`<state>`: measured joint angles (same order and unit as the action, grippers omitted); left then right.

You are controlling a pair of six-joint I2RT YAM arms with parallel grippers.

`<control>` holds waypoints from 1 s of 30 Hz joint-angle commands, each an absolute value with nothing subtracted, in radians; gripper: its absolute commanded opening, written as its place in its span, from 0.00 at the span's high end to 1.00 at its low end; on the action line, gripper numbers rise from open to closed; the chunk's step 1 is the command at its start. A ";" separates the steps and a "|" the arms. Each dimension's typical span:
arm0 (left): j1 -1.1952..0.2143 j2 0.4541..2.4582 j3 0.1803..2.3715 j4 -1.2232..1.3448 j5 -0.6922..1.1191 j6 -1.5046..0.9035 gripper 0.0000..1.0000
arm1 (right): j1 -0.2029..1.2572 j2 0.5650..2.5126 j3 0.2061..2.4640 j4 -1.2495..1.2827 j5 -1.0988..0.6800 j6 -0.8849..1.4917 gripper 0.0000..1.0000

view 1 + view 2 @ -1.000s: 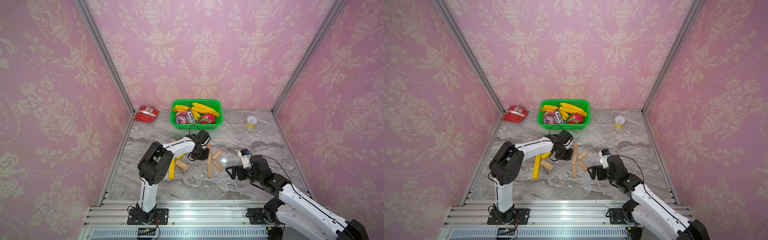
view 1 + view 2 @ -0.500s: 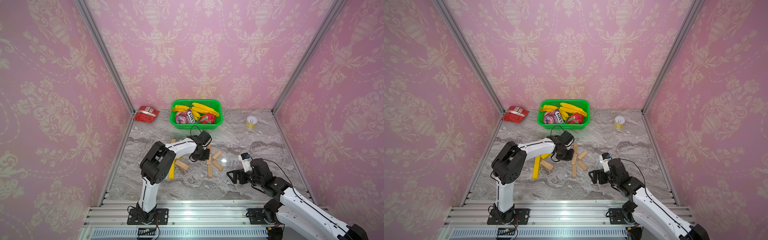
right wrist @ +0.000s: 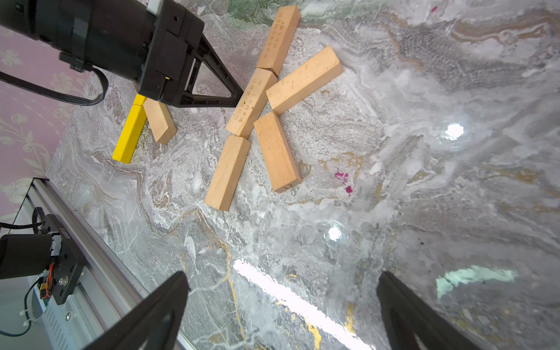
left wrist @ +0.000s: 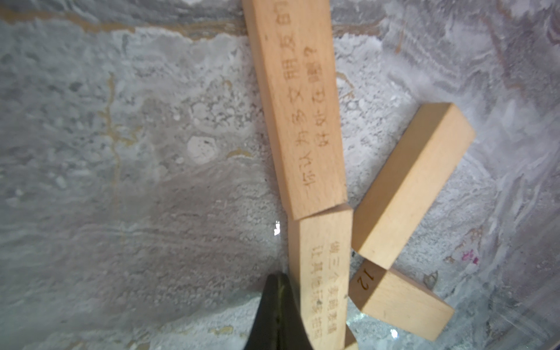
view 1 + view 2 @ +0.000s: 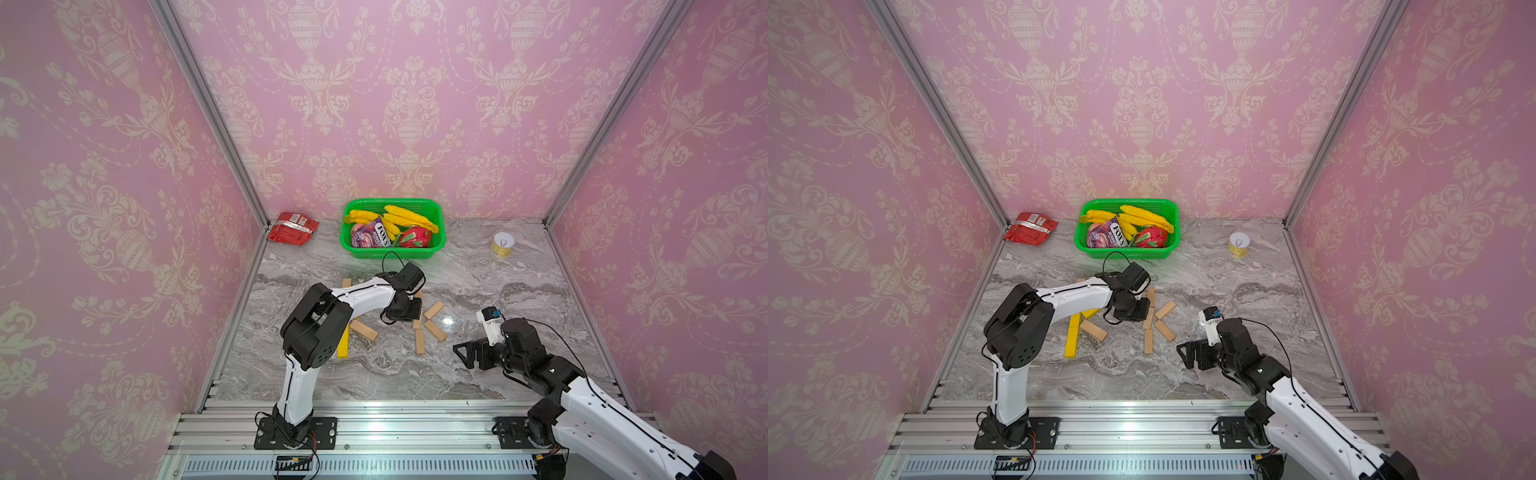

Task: Assemble the letter k with building blocks
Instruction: Adjust the building block at the center of the board.

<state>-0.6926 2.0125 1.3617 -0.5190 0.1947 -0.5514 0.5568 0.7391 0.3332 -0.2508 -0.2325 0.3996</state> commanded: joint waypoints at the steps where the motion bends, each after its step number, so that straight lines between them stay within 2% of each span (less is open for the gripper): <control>1: -0.705 2.013 1.340 -0.524 0.162 -0.581 1.00 | 0.554 0.757 0.332 -0.249 -0.250 0.383 0.00; 30: -0.759 1.941 1.249 -0.538 0.107 -0.669 1.00 | 0.553 0.778 0.336 -0.240 -0.262 0.379 0.00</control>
